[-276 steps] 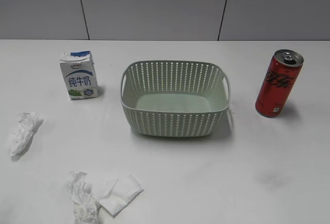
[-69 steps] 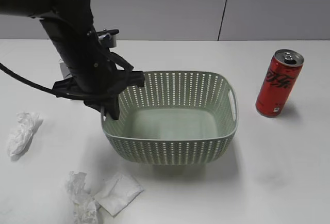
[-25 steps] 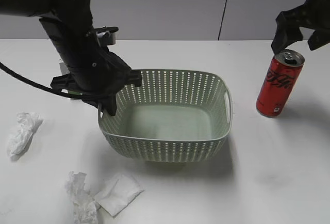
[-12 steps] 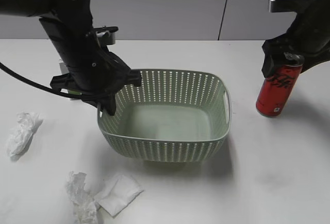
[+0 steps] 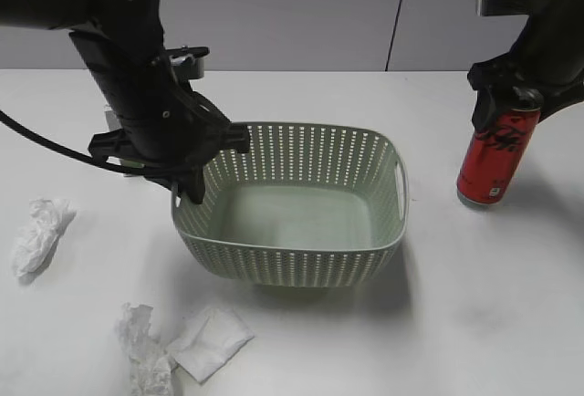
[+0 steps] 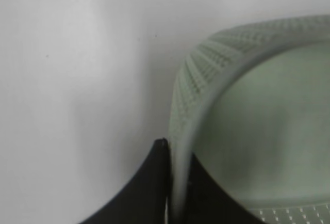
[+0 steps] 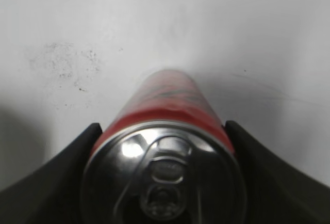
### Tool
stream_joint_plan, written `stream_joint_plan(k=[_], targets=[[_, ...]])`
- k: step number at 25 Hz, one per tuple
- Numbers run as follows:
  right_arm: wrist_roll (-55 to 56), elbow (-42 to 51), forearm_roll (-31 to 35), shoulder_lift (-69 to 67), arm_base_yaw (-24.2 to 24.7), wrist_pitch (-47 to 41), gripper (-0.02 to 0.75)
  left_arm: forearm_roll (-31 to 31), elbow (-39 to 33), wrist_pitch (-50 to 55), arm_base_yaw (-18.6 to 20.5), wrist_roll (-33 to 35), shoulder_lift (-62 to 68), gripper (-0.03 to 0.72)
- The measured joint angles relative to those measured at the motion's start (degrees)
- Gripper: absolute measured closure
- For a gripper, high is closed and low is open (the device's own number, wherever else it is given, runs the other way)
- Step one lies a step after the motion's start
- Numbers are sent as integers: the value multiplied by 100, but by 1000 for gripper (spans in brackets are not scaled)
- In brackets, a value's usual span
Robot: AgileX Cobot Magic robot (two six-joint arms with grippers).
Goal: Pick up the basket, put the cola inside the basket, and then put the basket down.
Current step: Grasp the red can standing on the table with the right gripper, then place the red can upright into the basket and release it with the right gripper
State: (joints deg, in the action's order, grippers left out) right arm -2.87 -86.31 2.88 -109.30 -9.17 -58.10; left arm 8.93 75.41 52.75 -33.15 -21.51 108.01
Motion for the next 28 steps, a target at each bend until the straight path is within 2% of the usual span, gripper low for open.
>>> stream_joint_plan(k=[8,12,15,23,28], targets=[[-145,-83,5,866,-16,-627,234,-7,0,-6,0,0,0,691],[-489,-85,178,1529,-250,-853,234,-8,0,-10,0,0,0,691],[-654,-96,383,2012,-690,-857,234,-8,0,0,0,0,0,691],[-731,-96,431,2228,-2363,-598,234,-8,0,17,0,0,0,691],[-731,-96,434,1720,-2845,-394,234,-8,0,22,0,0,0,691]])
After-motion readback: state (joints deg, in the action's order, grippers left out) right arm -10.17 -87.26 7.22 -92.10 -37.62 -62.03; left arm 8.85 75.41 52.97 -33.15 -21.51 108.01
